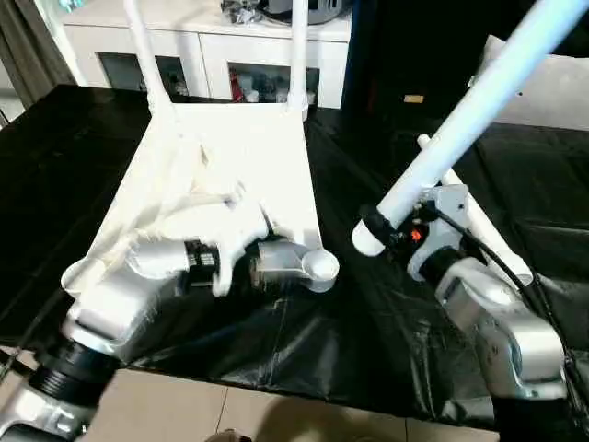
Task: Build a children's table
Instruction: Pick table leg, then insert table leg to table base
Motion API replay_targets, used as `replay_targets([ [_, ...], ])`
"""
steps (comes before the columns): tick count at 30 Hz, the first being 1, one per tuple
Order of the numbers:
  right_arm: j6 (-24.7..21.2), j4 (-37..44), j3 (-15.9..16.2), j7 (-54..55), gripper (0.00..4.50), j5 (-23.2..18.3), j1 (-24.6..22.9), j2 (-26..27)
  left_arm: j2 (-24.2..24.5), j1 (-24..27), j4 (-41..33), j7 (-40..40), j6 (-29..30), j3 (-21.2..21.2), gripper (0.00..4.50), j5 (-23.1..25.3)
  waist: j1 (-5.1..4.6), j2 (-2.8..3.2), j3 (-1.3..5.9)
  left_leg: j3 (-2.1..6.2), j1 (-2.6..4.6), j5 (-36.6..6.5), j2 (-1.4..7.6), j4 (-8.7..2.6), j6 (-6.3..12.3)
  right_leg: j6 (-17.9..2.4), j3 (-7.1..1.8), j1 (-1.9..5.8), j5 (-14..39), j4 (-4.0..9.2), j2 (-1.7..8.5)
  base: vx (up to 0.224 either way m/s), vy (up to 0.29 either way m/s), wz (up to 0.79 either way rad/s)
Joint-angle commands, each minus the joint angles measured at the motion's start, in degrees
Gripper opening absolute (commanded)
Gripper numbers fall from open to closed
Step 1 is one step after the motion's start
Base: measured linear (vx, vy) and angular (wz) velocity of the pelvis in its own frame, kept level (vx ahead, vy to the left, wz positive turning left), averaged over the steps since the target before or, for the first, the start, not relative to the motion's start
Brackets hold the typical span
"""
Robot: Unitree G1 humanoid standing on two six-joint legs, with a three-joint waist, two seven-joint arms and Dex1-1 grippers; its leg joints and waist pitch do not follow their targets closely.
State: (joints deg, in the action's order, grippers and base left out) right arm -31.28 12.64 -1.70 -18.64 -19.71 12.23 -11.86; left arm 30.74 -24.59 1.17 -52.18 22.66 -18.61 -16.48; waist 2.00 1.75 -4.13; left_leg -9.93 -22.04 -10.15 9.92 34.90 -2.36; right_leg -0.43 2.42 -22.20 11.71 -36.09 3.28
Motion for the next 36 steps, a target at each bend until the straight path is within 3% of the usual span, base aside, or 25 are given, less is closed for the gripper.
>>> replay_targets([
  [1, 2.35, 2.33, -0.05, -1.71, 1.91, -1.03, -1.12, 0.44, -0.73, -1.66, 4.94, 1.55, -3.84, 0.27, 3.35, 2.17, -0.12, 0.09, 4.11, 0.94, 1.33, -14.38, 2.44, -4.43, -2.77, -7.77, -2.93, 1.79, 16.06, 5.37, 4.09, 0.0, 0.0, 0.0],
  [6, 3.16, 2.58, 1.05, -4.67, 1.91, -2.46, -1.65, -0.38, -0.87, -4.7, 14.01, -2.77, -9.94, -0.82, 2.84, 4.48, -0.19, 0.49, 4.31, 1.26, 1.23, -13.92, 2.55, -4.56, -2.62, -8.82, -2.83, 2.01, 13.96, 4.94, 4.21, 0.0, 0.0, 0.0],
  [8, -1.13, 3.34, 2.16, -5.37, 1.91, -2.84, -2.1, -2.05, -1.06, -5.6, 16.49, -4.95, -10.94, -0.83, 2.69, 4.56, -0.2, 0.42, 4.33, 1.13, 1.28, -12.79, 2.47, -4.48, -2.21, -9.75, -2.82, 2.09, 11.6, 4.95, 4.02, 0.0, 0.0, 0.0],
  [11, -2.7, 3.4, 3.52, -7.23, 1.91, -2.61, -2.86, -3.68, -0.85, -6.98, 20.68, -8.33, -13.1, -2.15, 2.42, 5.7, -0.06, 0.3, 4.45, 1.04, 1.2, -11.97, 2.47, -4.31, -1.66, -10.78, -2.88, 2.22, 10.2, 4.78, 4.3, 0.0, 0.0, 0.0],
  [19, -0.3, 2.09, 3.84, -8.92, 1.91, -1.59, -3.24, -5.44, -1.76, -11.16, 33.01, -11.04, -21.39, -3.58, 1.83, 10.44, -0.01, -0.11, 4.3, 0.96, 1.34, -12.86, 2.59, -4.25, -1.46, -10.67, -2.98, 2.09, 13.13, 5.18, 4.53, 0.0, 0.0, 0.0],
  [24, -1.24, 2.48, 4.61, -11.01, 1.91, -2.11, -3.13, -6.79, -3.23, -15.13, 41.14, -11.62, -25.29, -2.59, 1.47, 11.38, 0.15, -0.33, 4.47, 0.95, 1.13, -10.98, 2.68, -4.11, -0.69, -11.46, -2.94, 2.34, 10.79, 4.82, 4.68, 0.0, 0.0, 0.0],
  [25, -1.31, 2.5, 4.83, -11.53, 1.91, -2.06, -3.09, -7.2, -3.51, -16.05, 42.53, -11.98, -25.61, -2.48, 1.47, 11.37, 0.13, -0.6, 4.48, 0.9, 1.15, -10.84, 2.66, -4.08, -0.48, -11.54, -2.94, 2.35, 10.67, 4.87, 4.69, 0.0, 0.0, 0.0],
  [36, -3.55, 2.63, 5.92, -11.84, 1.91, -1.67, -2.08, -8.45, -4.71, -19.82, 51.0, -16.29, -30.47, -4.0, 0.5, 14.81, 0.25, -0.59, 4.35, 0.95, 1.24, -11.59, 2.78, -4.07, -0.17, -12.05, -2.91, 2.38, 13.03, 5.08, 4.98, 0.0, 0.0, 0.0],
])
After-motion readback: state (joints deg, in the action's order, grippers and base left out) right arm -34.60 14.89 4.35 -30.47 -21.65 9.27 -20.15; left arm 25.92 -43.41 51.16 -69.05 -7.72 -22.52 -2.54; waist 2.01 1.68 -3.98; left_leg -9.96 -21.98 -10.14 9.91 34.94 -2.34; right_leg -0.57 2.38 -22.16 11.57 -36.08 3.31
